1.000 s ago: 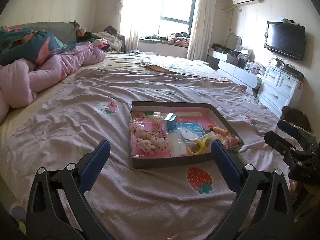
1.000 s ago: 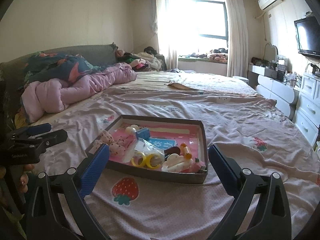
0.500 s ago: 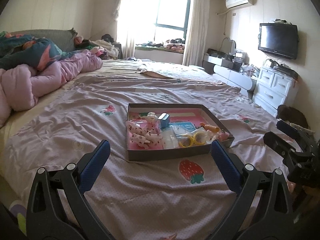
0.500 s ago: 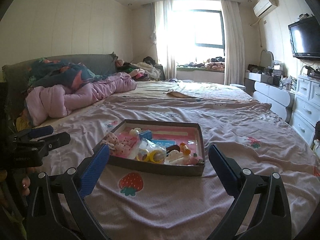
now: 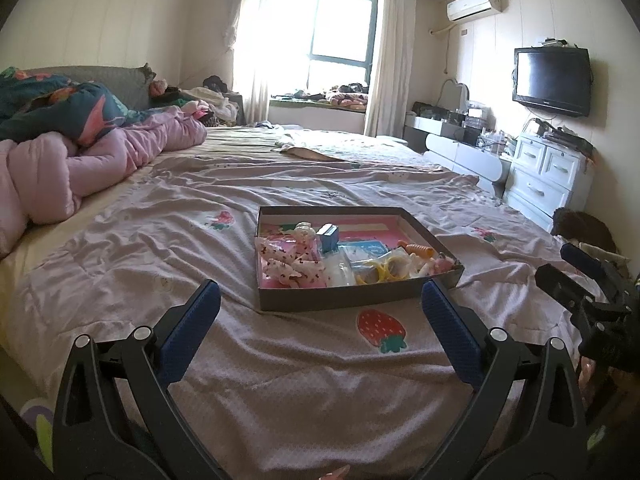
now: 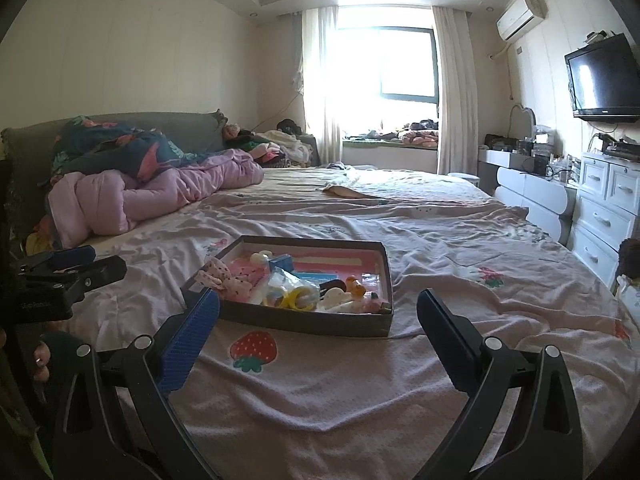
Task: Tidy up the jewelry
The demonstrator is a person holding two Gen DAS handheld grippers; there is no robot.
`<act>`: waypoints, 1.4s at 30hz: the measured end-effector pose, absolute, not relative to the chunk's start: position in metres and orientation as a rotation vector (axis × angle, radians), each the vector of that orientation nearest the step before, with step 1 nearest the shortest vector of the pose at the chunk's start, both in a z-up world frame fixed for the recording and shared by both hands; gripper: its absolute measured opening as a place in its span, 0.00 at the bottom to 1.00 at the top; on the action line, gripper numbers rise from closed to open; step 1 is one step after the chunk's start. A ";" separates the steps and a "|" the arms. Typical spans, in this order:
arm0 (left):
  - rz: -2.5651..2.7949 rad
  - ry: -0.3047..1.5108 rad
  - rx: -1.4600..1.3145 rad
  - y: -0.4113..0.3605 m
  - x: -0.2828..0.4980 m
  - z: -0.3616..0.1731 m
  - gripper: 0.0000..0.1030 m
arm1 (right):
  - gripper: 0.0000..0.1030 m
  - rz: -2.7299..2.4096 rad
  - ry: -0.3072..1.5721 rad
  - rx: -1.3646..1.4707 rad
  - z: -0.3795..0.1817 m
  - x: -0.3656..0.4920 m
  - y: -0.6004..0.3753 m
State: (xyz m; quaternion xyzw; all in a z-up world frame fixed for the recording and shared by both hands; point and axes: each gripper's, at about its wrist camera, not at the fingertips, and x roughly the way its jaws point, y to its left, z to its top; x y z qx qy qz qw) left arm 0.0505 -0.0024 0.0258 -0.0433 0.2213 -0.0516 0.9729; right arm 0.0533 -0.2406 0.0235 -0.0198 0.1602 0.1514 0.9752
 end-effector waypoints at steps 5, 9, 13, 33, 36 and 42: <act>-0.094 0.437 -0.090 0.000 0.041 0.023 0.89 | 0.94 0.294 0.298 -0.048 0.022 0.048 -0.241; -0.090 0.445 -0.090 0.000 0.038 0.017 0.89 | 0.94 0.293 0.287 -0.051 0.020 0.046 -0.241; -0.081 0.444 -0.087 0.000 0.037 0.012 0.89 | 0.94 0.293 0.283 -0.051 0.019 0.046 -0.239; -0.063 0.422 -0.098 0.004 0.036 0.009 0.89 | 0.94 0.288 0.271 -0.059 0.012 0.046 -0.233; -0.063 0.422 -0.097 0.003 0.037 0.008 0.89 | 0.94 0.290 0.273 -0.060 0.012 0.046 -0.233; -0.063 0.424 -0.098 0.003 0.037 0.008 0.89 | 0.94 0.287 0.273 -0.059 0.011 0.046 -0.233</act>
